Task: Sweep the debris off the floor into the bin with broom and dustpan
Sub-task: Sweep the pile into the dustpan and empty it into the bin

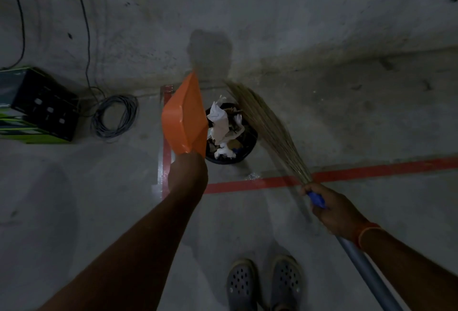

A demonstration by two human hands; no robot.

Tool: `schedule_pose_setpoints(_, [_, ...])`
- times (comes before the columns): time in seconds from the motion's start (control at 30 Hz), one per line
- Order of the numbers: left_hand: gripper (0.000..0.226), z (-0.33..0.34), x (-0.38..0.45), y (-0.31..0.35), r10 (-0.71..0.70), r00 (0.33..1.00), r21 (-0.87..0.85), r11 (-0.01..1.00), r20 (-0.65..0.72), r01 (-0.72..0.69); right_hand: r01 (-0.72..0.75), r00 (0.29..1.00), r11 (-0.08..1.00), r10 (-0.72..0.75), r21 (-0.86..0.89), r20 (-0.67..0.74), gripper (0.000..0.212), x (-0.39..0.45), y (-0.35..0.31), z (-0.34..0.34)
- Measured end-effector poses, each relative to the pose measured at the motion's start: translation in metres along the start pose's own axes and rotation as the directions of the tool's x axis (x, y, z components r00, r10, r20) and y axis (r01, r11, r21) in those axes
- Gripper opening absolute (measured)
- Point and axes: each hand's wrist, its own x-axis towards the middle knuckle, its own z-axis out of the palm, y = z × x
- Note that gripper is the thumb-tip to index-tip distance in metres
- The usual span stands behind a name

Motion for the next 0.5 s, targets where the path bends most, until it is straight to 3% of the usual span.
schedule_pose_setpoints(0.2, [0.032,0.007,-0.020,0.004,-0.010,0.999,-0.147,0.989,-0.042,0.004,0.027,1.000,0.999,-0.027,0.036,-0.009,0.047,0.002,-0.004,0.002])
schedule_pose_setpoints(0.3, [0.038,0.011,-0.023,0.005,-0.042,0.998,-0.343,0.939,-0.052,0.021,0.014,1.000,0.990,-0.012,0.142,-0.013,0.045,0.001,-0.010,0.001])
schedule_pose_setpoints(0.4, [0.038,0.002,-0.037,0.015,-0.091,0.994,-0.719,0.688,0.052,0.101,0.005,1.000,0.954,0.000,0.301,-0.017,0.043,-0.005,-0.024,-0.004])
schedule_pose_setpoints(0.5, [0.033,-0.020,-0.058,0.027,-0.057,0.993,-0.873,0.472,0.106,0.121,0.003,1.000,0.920,0.005,0.392,-0.018,0.043,-0.018,-0.044,-0.019])
